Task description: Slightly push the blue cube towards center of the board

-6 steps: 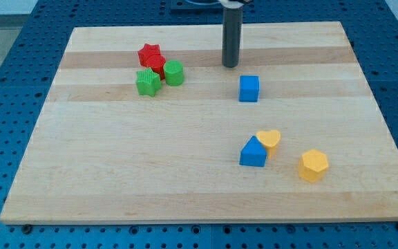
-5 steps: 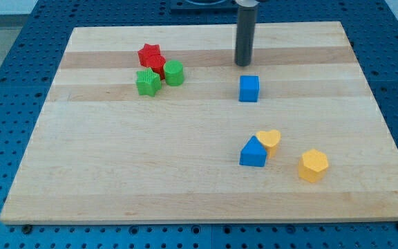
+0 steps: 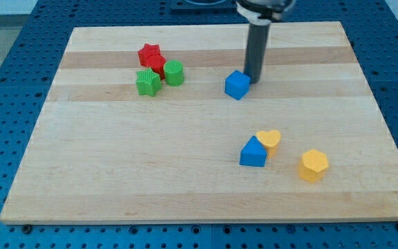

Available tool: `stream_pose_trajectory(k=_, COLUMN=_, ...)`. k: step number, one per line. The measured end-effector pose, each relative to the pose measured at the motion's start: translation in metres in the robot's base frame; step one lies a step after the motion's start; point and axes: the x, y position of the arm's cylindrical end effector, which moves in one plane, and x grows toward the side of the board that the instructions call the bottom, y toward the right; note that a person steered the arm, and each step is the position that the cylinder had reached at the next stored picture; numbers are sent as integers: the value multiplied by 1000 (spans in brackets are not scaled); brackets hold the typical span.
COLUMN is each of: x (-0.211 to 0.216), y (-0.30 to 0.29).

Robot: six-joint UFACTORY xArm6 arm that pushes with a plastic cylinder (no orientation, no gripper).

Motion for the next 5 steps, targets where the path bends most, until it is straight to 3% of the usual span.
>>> stream_pose_trajectory(k=2, x=-55, y=-17)
stream_pose_trajectory(k=4, x=-58, y=-18)
stream_pose_trajectory(k=5, x=-38, y=-18)
